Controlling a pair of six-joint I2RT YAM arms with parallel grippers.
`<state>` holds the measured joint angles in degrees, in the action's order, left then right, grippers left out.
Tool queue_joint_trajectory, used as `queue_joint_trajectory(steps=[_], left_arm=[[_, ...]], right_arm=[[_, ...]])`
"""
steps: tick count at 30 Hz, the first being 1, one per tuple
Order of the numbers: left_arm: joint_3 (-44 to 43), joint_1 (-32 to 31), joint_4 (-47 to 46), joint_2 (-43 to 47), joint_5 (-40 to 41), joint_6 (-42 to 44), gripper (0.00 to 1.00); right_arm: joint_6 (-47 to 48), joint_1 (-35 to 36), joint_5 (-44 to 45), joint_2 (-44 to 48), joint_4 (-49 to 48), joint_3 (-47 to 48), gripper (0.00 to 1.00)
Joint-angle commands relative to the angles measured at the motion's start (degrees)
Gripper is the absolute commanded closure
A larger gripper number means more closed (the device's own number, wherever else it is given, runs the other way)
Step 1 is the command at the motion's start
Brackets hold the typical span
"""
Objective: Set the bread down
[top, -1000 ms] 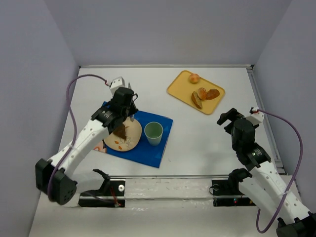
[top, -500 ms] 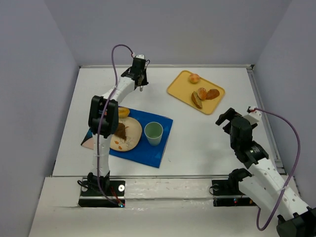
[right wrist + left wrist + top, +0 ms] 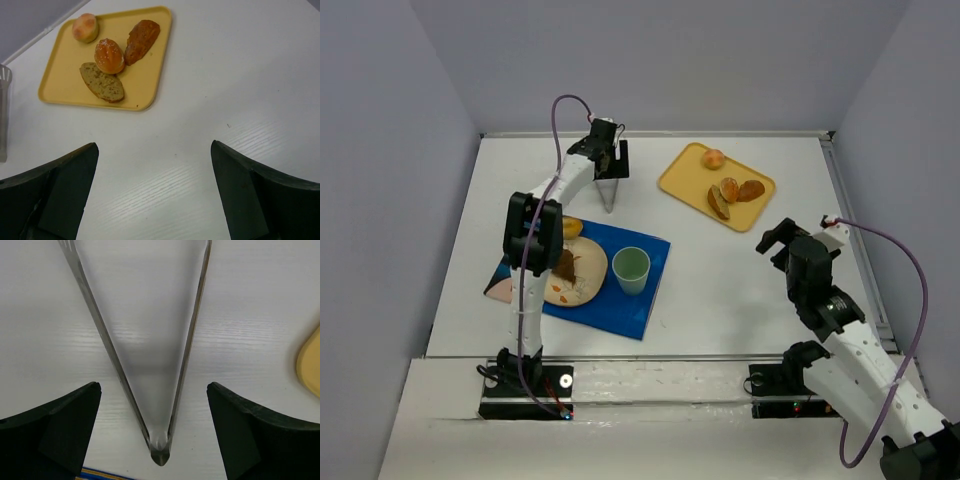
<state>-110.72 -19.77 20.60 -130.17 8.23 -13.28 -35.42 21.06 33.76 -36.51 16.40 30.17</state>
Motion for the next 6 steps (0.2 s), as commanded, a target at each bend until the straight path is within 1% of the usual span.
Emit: queue_joint_trajectory(steps=[1, 2, 3, 4, 5, 6], left_arm=[[3.5, 0.2, 1.0, 16.4, 4.1, -2.9, 0.01], [5.5, 0.2, 1.0, 16.4, 4.1, -4.0, 0.01], [8.0, 0.2, 0.9, 18.7, 5.1, -5.2, 0.01], [13.7, 0.2, 0.6, 23.6, 7.2, -6.3, 0.01], [17.0, 0.2, -0.1, 28.9, 9.4, -8.8, 0.01], [20.3, 0.2, -0.1, 31.5, 10.2, -10.1, 0.01]], right_arm=[[-0.4, 0.0, -0.3, 1.2, -1.3, 1.6, 0.0], [-0.4, 0.0, -0.4, 1.3, -1.3, 1.6, 0.0], [-0.4, 0.0, -0.4, 1.4, -1.2, 1.6, 0.0], [-0.5, 0.0, -0.4, 1.4, -1.2, 1.6, 0.0], [-0.6, 0.0, -0.6, 1.7, -1.2, 1.6, 0.0], [-0.6, 0.0, -0.6, 1.8, -1.3, 1.6, 0.0]])
